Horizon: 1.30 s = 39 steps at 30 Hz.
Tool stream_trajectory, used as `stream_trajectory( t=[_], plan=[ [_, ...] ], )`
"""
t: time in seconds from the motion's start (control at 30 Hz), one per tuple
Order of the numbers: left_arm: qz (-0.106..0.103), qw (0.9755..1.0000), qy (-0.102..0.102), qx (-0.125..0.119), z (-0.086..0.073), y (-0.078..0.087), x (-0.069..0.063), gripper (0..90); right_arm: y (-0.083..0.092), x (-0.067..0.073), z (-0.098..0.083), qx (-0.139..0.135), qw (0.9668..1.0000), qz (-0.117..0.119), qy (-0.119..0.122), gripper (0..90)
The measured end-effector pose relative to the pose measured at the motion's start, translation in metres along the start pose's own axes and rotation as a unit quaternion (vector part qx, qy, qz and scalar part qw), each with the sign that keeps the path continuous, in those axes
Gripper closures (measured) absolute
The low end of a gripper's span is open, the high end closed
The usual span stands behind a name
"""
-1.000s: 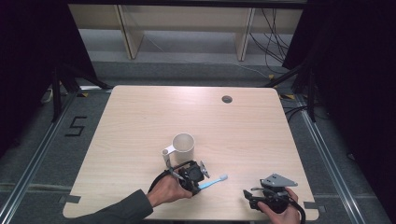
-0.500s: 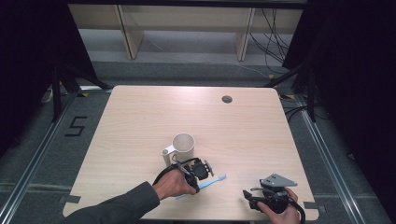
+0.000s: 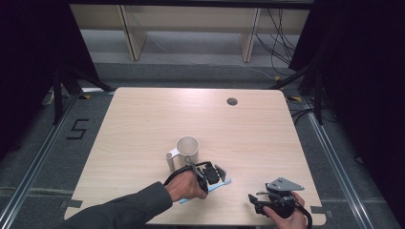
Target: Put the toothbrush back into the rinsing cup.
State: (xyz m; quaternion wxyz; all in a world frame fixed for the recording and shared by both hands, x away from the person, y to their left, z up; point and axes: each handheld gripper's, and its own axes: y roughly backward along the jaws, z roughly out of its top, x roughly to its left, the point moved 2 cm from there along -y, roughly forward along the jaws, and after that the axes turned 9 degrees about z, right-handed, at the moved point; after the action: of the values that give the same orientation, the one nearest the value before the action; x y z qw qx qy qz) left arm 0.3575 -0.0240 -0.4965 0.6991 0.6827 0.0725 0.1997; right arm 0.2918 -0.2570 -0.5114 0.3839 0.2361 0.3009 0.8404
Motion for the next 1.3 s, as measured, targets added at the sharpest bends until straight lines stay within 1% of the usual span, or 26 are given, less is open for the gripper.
stream_trajectory(
  t=[0.07, 0.1, 0.2, 0.33, 0.5, 0.53, 0.57, 0.6, 0.63, 0.7, 0.73, 0.77, 0.83, 0.87, 0.9, 0.93, 0.97, 1.0, 1.07, 1.1, 1.13, 1.17, 1.2, 1.23, 1.27, 1.3],
  plan=[
    [0.003, 1.0, -0.004, -0.001, 0.0, 0.0, 0.0, 77.0, 0.0, 0.0, 0.0, -0.001, 1.0, 0.0, 0.001, 23.6],
    [0.003, 1.0, -0.006, 0.0, 0.0, 0.0, 0.0, 77.1, 0.001, 0.001, 0.001, 0.001, 0.9999, 0.001, -0.012, 23.6],
    [0.007, 0.9999, -0.009, 0.004, 0.001, 0.0, -0.002, 77.7, 0.0, 0.0, 0.0, 0.0, 1.0, -0.002, 0.0, 23.7],
    [0.021, 0.9993, -0.031, 0.008, 0.002, 0.001, -0.005, 78.2, 0.0, 0.0, 0.001, -0.002, 1.0, 0.0, 0.001, 23.9],
    [0.01, 0.9993, -0.036, 0.0, 0.0, 0.001, -0.004, 78.4, 0.002, -0.001, 0.001, 0.0, 1.0, -0.005, -0.002, 24.1],
    [0.008, 0.9994, -0.034, -0.003, -0.001, 0.001, -0.003, 78.4, 0.001, -0.001, 0.001, -0.002, 1.0, 0.001, -0.002, 24.1],
    [0.007, 0.9993, -0.037, -0.004, -0.003, 0.001, -0.002, 78.4, 0.001, -0.003, 0.001, -0.008, 0.9999, -0.002, 0.012, 24.1],
    [0.006, 0.9994, -0.034, -0.01, -0.004, 0.002, -0.002, 78.4, 0.001, -0.003, 0.001, -0.008, 0.9999, -0.002, 0.012, 24.1],
    [0.004, 0.9994, -0.031, -0.013, -0.005, 0.004, 0.0, 78.4, 0.002, -0.002, 0.001, -0.006, 1.0, -0.001, -0.003, 24.1],
    [0.006, 0.9992, -0.026, -0.03, -0.007, 0.009, 0.005, 78.5, 0.001, -0.002, 0.001, -0.008, 1.0, -0.003, 0.0, 24.2],
    [0.002, 0.999, -0.022, -0.038, -0.008, 0.013, 0.007, 78.5, 0.001, -0.004, 0.001, -0.009, 0.9999, -0.003, 0.012, 24.2],
    [0.0, 0.9983, -0.016, -0.055, -0.009, 0.017, 0.009, 78.5, 0.001, -0.004, 0.001, -0.009, 0.9999, -0.003, 0.012, 24.2],
    [-0.003, 0.9967, -0.008, -0.08, -0.014, 0.026, 0.012, 78.4, 0.002, -0.001, 0.001, -0.005, 0.9999, -0.001, -0.013, 24.2],
    [0.001, 0.9949, 0.0, -0.101, -0.017, 0.031, 0.013, 78.5, 0.001, -0.004, 0.001, -0.008, 0.9999, -0.006, 0.014, 24.2],
    [0.003, 0.9939, 0.005, -0.11, -0.018, 0.033, 0.014, 78.5, 0.001, -0.004, 0.001, -0.008, 0.9999, -0.006, 0.014, 24.2],
    [-0.002, 0.9917, 0.009, -0.128, -0.021, 0.039, 0.016, 78.4, 0.002, -0.003, 0.002, -0.008, 1.0, -0.003, 0.003, 24.1],
    [-0.008, 0.989, 0.025, -0.145, -0.025, 0.044, 0.016, 78.4, 0.003, -0.002, 0.001, -0.004, 1.0, -0.006, -0.002, 24.2],
    [-0.003, 0.9836, 0.033, -0.178, -0.031, 0.053, 0.022, 78.4, 0.002, -0.003, 0.001, -0.005, 1.0, -0.006, 0.0, 24.2],
    [-0.011, 0.9776, 0.046, -0.205, -0.037, 0.061, 0.028, 78.4, 0.001, -0.004, 0.001, -0.012, 0.9998, -0.007, 0.01, 24.2],
    [-0.011, 0.9776, 0.046, -0.205, -0.037, 0.061, 0.028, 78.4, 0.002, -0.002, 0.001, -0.008, 0.9999, -0.003, -0.012, 24.2],
    [-0.002, 0.9664, 0.064, -0.249, -0.044, 0.069, 0.035, 78.4, 0.002, -0.003, 0.001, -0.007, 0.9999, -0.004, -0.006, 24.1],
    [-0.005, 0.9607, 0.078, -0.267, -0.047, 0.073, 0.037, 78.4, 0.001, -0.003, 0.001, -0.011, 0.9999, -0.002, -0.003, 24.2],
    [-0.005, 0.9607, 0.078, -0.267, -0.047, 0.073, 0.037, 78.4, 0.001, -0.005, 0.001, -0.012, 0.9999, -0.003, 0.009, 24.1],
    [-0.002, 0.9553, 0.084, -0.284, -0.05, 0.078, 0.038, 78.4, 0.001, -0.004, 0.001, -0.01, 0.9999, -0.002, 0.003, 24.1],
    [0.001, 0.9423, 0.098, -0.32, -0.055, 0.085, 0.04, 78.4, 0.002, -0.004, 0.001, -0.01, 0.9999, -0.005, 0.0, 24.1],
    [0.001, 0.9423, 0.098, -0.32, -0.055, 0.085, 0.04, 78.4, 0.002, -0.004, 0.001, -0.01, 0.9999, -0.005, 0.0, 24.1]
  ],
)
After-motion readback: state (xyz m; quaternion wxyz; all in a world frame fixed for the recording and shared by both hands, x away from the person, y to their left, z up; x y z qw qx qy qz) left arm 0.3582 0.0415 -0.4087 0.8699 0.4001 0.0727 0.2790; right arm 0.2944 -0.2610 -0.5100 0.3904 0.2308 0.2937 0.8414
